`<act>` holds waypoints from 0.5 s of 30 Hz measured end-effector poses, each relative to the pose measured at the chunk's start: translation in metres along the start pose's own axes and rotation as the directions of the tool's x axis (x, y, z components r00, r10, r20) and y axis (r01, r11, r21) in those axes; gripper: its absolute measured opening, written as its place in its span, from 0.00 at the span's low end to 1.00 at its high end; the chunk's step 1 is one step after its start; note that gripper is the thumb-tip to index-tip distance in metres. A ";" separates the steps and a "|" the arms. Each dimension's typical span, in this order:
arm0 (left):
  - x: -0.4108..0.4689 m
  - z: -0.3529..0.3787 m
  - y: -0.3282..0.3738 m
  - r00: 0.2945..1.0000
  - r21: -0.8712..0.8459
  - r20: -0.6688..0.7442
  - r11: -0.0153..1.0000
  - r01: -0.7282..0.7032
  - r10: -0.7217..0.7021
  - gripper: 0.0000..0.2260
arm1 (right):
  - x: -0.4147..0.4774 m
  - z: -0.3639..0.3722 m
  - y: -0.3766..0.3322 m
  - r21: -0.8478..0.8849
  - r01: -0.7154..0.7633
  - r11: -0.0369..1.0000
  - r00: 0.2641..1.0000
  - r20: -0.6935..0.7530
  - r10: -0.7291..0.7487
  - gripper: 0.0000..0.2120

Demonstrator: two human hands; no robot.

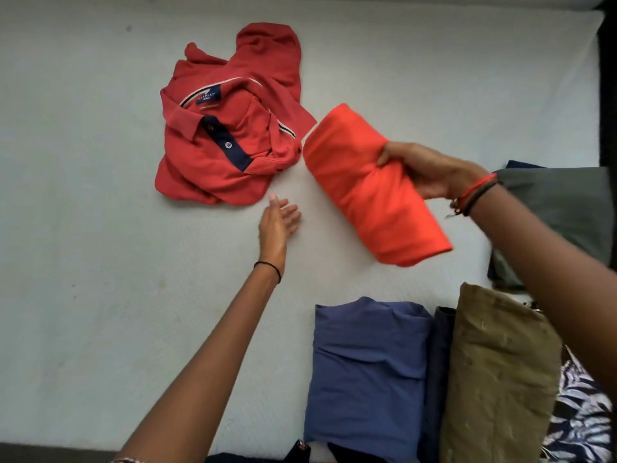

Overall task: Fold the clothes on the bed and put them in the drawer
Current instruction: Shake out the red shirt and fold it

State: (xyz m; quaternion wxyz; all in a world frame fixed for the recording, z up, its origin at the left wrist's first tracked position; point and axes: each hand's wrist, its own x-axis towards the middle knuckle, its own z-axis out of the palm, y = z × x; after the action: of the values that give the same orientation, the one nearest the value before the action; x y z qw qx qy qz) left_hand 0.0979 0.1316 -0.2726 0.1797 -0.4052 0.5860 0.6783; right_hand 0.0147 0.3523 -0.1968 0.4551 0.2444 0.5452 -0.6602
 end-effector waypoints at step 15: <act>0.007 0.089 0.003 0.949 -0.036 0.316 0.999 0.009 0.003 0.15 | 0.039 -0.107 0.015 -0.420 0.127 0.899 0.806 -0.485 -0.340 0.06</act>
State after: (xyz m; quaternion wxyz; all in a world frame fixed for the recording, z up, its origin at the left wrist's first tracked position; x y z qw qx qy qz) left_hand 0.0618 0.2127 -0.2769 0.2645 -0.2955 0.5366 0.7448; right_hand -0.0087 0.4397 -0.2670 0.2312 0.2628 0.7918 -0.5005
